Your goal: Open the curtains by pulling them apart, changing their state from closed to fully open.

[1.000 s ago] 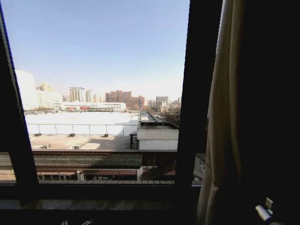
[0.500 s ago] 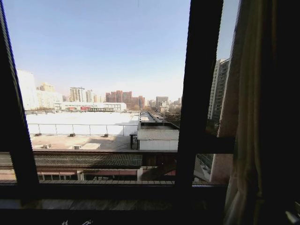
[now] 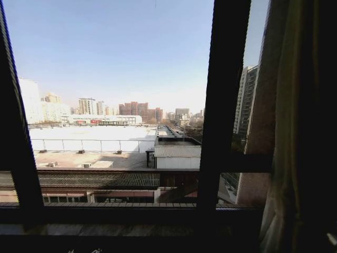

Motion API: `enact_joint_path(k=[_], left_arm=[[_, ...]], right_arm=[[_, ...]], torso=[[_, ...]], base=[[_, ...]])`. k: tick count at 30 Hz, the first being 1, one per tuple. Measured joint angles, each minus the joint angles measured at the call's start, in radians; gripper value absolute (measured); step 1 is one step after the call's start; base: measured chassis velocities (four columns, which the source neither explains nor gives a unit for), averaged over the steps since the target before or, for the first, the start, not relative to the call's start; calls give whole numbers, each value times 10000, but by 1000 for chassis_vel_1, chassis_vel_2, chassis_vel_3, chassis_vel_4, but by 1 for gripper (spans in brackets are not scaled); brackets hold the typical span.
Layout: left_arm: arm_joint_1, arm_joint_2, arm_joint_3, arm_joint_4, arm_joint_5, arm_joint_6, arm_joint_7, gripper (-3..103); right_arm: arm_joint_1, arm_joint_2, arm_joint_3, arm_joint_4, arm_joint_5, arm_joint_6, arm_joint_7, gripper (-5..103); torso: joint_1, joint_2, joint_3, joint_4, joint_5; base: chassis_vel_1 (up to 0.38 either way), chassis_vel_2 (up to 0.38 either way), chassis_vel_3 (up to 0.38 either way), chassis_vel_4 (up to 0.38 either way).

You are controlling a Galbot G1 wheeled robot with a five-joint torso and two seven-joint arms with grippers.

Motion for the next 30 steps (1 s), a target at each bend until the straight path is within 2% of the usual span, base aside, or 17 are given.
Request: enact_joint_path(k=[1,3,6,7,8,10,11,12,14,15,17,20,21,23,26,27,30], left_arm=[[0,0,0,0,0,0,0,100],[-29,-101,135,-26,3,-6,24,100],[-57,-158,211,-87,8,-4,24,100],[-104,-242,288,-186,25,18,8,100],[-146,-289,348,-269,41,59,6,100],[-174,-307,372,-322,42,93,-18,100],[-205,-313,384,-375,40,146,-21,100],[-220,-313,387,-391,33,167,-26,100],[-232,-313,388,-392,26,186,-29,100],[-239,-307,387,-392,13,195,-35,100],[-243,-304,386,-391,9,196,-35,100],[-295,-279,408,-333,-21,195,-70,100],[-295,-279,408,-333,-21,195,-70,100],[-383,-271,515,-301,-38,192,-83,100],[-417,-259,564,-304,-54,207,-91,100],[-472,-230,631,-330,-99,270,-133,100],[-603,-110,743,-395,-215,399,-278,100]], right_arm=[[0,0,0,0,0,0,0,8],[-716,604,293,1738,-181,-277,-22,19],[-872,890,310,2298,-311,-376,-11,25],[-1049,1262,305,3052,-513,-541,106,30],[-1203,1617,252,3723,-641,-820,278,41],[-1316,1810,210,4091,-673,-984,403,41],[-1498,2091,162,4621,-709,-1181,544,51],[-1650,2259,145,4966,-758,-1243,606,57],[-1837,2420,133,5323,-800,-1290,643,57],[-2168,2675,122,5873,-835,-1328,681,68],[-2263,2730,116,6004,-845,-1329,687,68],[-3186,3247,94,7147,-911,-1231,694,84],[-3186,3247,94,7147,-911,-1231,694,84],[-3618,3594,93,7873,-938,-1168,746,95],[-3771,3737,94,8129,-948,-1124,790,95],[-4016,3998,94,8471,-983,-1025,840,100],[-4600,4774,65,8875,-1346,-692,859,100]], torso=[[0,0,0,0,0],[0,0,-1,4,-18],[0,0,-1,6,-16],[0,0,-2,10,-18],[0,0,-2,12,-23],[0,0,-2,11,-22],[0,0,-2,9,-18],[0,0,-2,8,-21],[0,0,-2,8,-20],[0,0,-3,9,-22],[0,1,-3,9,-23],[-1,2,-3,6,-22],[-1,2,-3,6,-22],[-1,2,-3,7,-25],[0,2,-3,8,-24],[0,2,-3,10,-25],[-1,2,-4,6,-22]], base=[[0,0,0,0],[0,0,0,0],[0,0,0,0],[0,0,0,0],[0,0,0,0],[0,0,0,0],[0,0,0,0],[0,0,0,0],[0,0,0,0],[0,0,0,0],[0,0,0,0],[0,0,0,0],[0,0,0,0],[0,0,0,0],[0,0,0,0],[0,0,0,0],[0,0,0,0]])
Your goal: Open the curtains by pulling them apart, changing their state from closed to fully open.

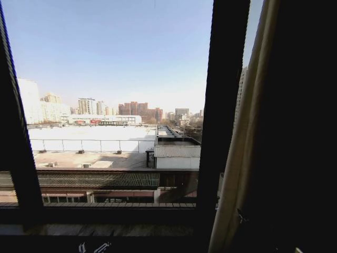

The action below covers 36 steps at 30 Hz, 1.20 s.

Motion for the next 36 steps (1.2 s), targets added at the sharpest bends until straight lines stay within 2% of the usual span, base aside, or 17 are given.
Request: enact_joint_path(k=[1,4,7,22,36], left_arm=[[0,0,0,0,0,0,0,100],[-67,209,83,-25,-76,135,-33,100],[-141,279,122,38,-94,155,-34,100],[-390,436,323,326,-182,157,-32,100],[-417,429,314,308,-235,157,-36,100]], right_arm=[[0,0,0,0,0,0,0,100],[-482,926,-117,119,-900,410,-198,100],[-581,1233,-230,199,-1423,516,-279,100],[-991,1945,-586,656,-2535,663,-360,100],[-1127,2207,-638,1083,-2919,702,-403,100]], torso=[[0,0,0,0,0],[0,0,0,1,1],[0,0,0,3,-1],[0,0,0,1,1],[0,0,1,2,-1]], base=[[0,0,0,0],[0,0,0,0],[0,0,0,0],[35,32,-40,-33],[263,254,-260,-261]])
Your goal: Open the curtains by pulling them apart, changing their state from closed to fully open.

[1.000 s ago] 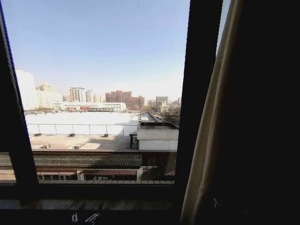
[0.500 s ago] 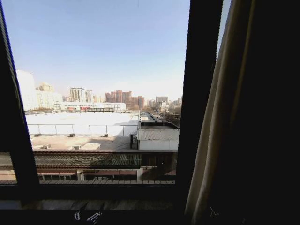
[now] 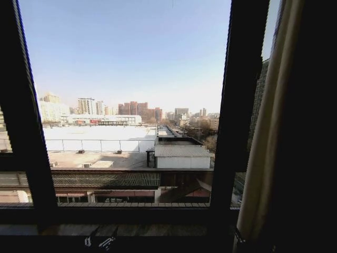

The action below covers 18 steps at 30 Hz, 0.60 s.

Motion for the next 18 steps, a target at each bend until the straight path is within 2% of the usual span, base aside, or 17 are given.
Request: enact_joint_path(k=[18], left_arm=[[-25,-43,79,-57,42,8,-1,100]], right_arm=[[-93,221,-173,222,-312,1,-67,100]], torso=[[0,0,0,-2,2]], base=[[349,363,-365,-347]])
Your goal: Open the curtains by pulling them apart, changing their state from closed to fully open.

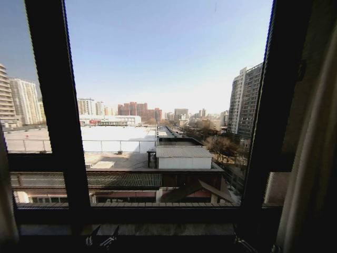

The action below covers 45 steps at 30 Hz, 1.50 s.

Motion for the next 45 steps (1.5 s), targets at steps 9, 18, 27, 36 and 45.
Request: enact_joint_path(k=[9,18,27,36,45], left_arm=[[23,-32,-37,-4,21,6,0,100],[17,-41,-61,-16,29,17,-5,100],[83,-50,-88,-27,34,18,-5,100],[25,-46,-51,50,56,18,3,100],[6,-20,-51,117,56,23,8,100]], right_arm=[[-21,-21,-3,39,-29,0,-28,100],[-238,225,-87,295,-203,245,2,100],[-187,291,-214,267,-305,301,-163,100],[-142,514,-461,-3,-578,301,-385,100],[-123,524,-528,-147,-738,292,-433,100]], torso=[[1,0,1,3,-1],[1,0,0,5,-4],[0,1,-1,4,-5],[0,-1,1,0,10],[0,0,0,2,0]], base=[[351,349,-352,-363],[372,346,-373,-346],[305,247,-315,-247],[41,30,-33,-26],[82,75,-78,-91]])
